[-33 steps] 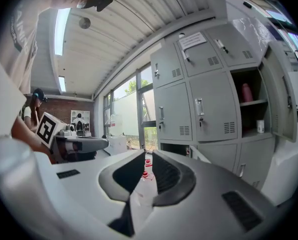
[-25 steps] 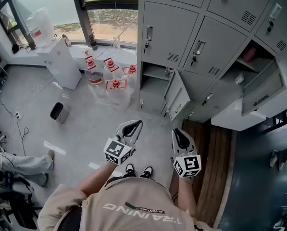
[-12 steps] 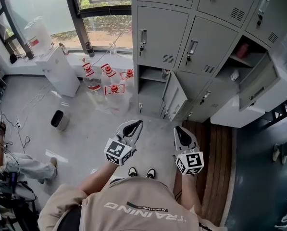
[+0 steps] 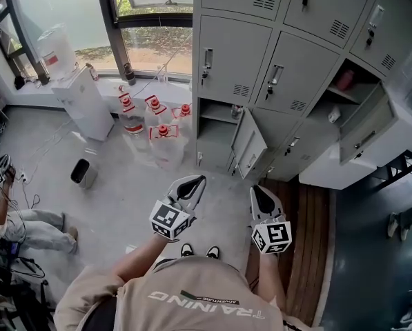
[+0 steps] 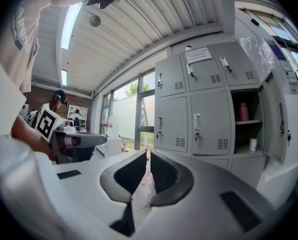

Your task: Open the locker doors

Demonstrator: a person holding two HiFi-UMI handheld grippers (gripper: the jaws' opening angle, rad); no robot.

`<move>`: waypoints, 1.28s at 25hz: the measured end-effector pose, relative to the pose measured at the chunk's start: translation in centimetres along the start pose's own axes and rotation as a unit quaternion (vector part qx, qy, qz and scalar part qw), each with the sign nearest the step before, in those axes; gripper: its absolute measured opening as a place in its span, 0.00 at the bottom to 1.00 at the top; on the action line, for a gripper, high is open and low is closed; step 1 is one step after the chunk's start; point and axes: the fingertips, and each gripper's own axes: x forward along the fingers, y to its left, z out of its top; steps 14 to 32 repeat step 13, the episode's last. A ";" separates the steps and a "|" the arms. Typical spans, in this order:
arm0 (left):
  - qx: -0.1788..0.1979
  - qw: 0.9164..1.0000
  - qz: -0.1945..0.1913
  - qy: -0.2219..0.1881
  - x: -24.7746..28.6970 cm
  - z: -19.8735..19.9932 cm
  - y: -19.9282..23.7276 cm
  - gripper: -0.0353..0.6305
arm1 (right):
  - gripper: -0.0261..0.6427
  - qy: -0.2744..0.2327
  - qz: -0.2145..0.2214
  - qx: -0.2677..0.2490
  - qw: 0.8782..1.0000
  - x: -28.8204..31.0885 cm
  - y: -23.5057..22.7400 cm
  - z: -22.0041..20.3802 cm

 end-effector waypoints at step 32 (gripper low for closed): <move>0.000 1.000 0.021 -0.004 -0.7 -0.2 0.8 0.06 | 0.08 0.001 0.002 -0.011 1.000 0.3 -0.5 -0.1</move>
